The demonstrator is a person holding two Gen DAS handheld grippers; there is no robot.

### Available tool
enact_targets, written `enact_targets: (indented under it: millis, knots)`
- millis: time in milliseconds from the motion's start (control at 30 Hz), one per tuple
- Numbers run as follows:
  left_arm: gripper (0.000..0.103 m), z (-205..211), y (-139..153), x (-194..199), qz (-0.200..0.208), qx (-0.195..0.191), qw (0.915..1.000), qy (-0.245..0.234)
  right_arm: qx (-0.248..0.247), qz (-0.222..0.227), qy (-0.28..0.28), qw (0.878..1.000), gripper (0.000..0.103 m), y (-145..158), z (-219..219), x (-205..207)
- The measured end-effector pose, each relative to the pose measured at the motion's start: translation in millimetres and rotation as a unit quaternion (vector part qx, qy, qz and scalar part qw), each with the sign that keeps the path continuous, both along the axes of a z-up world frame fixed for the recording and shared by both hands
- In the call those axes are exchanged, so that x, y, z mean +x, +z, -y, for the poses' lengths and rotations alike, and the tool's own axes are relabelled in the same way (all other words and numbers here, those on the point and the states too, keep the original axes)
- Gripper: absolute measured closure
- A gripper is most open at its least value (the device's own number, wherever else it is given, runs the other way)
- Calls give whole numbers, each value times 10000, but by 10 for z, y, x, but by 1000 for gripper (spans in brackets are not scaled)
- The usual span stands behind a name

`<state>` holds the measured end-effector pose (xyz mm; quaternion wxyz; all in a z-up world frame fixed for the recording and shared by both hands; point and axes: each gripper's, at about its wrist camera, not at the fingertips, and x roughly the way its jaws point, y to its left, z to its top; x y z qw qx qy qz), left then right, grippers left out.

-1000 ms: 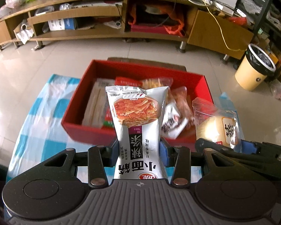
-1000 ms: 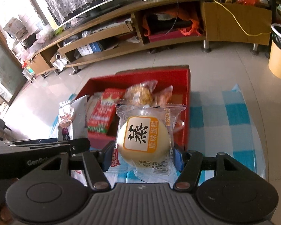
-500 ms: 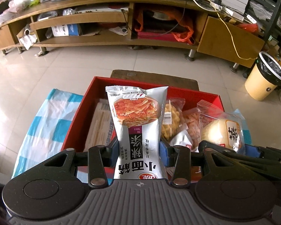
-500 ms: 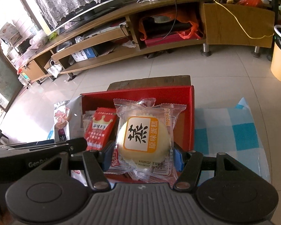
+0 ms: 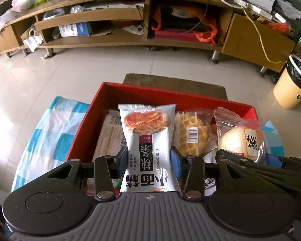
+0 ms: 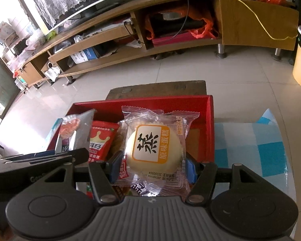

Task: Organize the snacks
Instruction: 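Carry the shredded-snack bag and bun pack into the red box with both tools, then lower both packs into the box and open both tools to release them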

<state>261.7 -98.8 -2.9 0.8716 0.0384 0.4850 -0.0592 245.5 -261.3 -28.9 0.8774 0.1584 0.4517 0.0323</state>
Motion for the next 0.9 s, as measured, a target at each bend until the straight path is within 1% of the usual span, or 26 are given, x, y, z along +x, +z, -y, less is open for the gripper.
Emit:
enact_targets:
  millis: [167, 267, 333, 400, 433, 500, 533, 600, 733, 800, 900]
  knots:
    - [50, -36, -83, 35, -127, 0, 9999, 57, -49, -108, 48, 9999, 44, -88, -18, 60]
    - [48, -48, -80, 33, -103, 6, 9999, 60, -137, -125, 74, 9998, 43, -112, -36, 78]
    - [44, -59, -70, 38, -79, 8, 9999, 95, -138, -140, 64, 9998, 43, -122, -30, 91]
    - [31, -86, -55, 42, -24, 23, 9998, 174, -91, -146, 26, 9998, 43, -111, -16, 93]
    - [29, -105, -46, 44, -10, 4, 9998, 204, -77, -135, 0, 9999, 42, -98, -7, 93]
    - [27, -138, -32, 53, -43, -88, 9997, 235, -93, -65, -40, 9999, 36, -65, 10, 82]
    - [26, -152, -26, 56, -60, -131, 9995, 271, -107, -46, -53, 9999, 35, -54, 14, 77]
    - [22, -166, -16, 60, -60, -167, 9993, 314, -80, -31, -90, 9999, 34, -48, 29, 71]
    - [20, -167, 23, 54, 0, -160, 9993, 324, -78, 18, -126, 9999, 34, -22, 44, 63]
    - [17, -180, 45, 48, 36, -172, 9993, 329, -47, 36, -156, 9999, 34, -8, 52, 57]
    - [15, -227, 88, 41, 46, -312, 9988, 378, -3, 72, -190, 9998, 33, 17, 66, 40]
